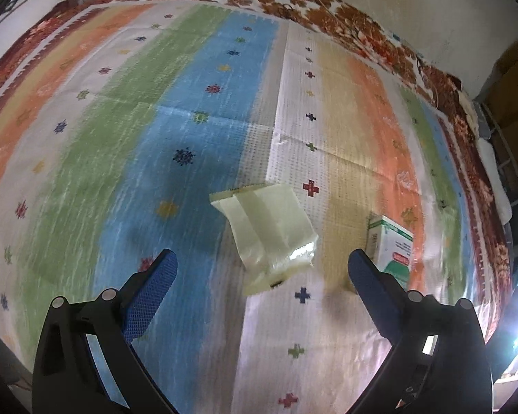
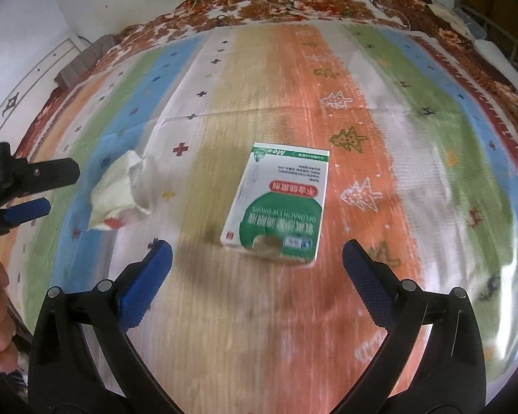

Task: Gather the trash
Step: 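Move both open tools back toward the green-and-white medicine box, then close left gripper on cream tissue while right gripper closes on eye-drops box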

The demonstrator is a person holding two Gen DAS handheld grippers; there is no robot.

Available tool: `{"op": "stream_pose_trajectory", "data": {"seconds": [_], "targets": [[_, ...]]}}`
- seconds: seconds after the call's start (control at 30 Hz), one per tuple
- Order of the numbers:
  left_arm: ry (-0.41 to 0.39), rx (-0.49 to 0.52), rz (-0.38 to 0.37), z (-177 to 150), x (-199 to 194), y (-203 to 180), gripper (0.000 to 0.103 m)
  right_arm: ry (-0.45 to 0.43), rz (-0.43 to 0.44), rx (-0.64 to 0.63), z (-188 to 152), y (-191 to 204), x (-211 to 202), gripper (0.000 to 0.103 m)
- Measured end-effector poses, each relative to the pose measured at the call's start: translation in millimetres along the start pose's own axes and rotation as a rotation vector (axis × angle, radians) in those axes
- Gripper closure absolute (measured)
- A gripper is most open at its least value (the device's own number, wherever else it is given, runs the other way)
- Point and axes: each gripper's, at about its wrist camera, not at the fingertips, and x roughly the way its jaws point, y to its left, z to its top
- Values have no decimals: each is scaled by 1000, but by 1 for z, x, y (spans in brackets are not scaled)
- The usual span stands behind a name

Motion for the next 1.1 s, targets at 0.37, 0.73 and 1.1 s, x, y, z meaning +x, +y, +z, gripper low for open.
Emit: {"op": "stream_pose_trajectory", "data": {"seconds": [0.37,0.73,1.1], "targets": [[53,6,25,10,46,-6,6,45,-20,62,13,-3,39,12],[77,19,1,9,58,1,45,71,-57,21,7,-4,50,33],[59,47,-24,10,23,-7,74,84,-28,-47,7,-3,21,34]]}}
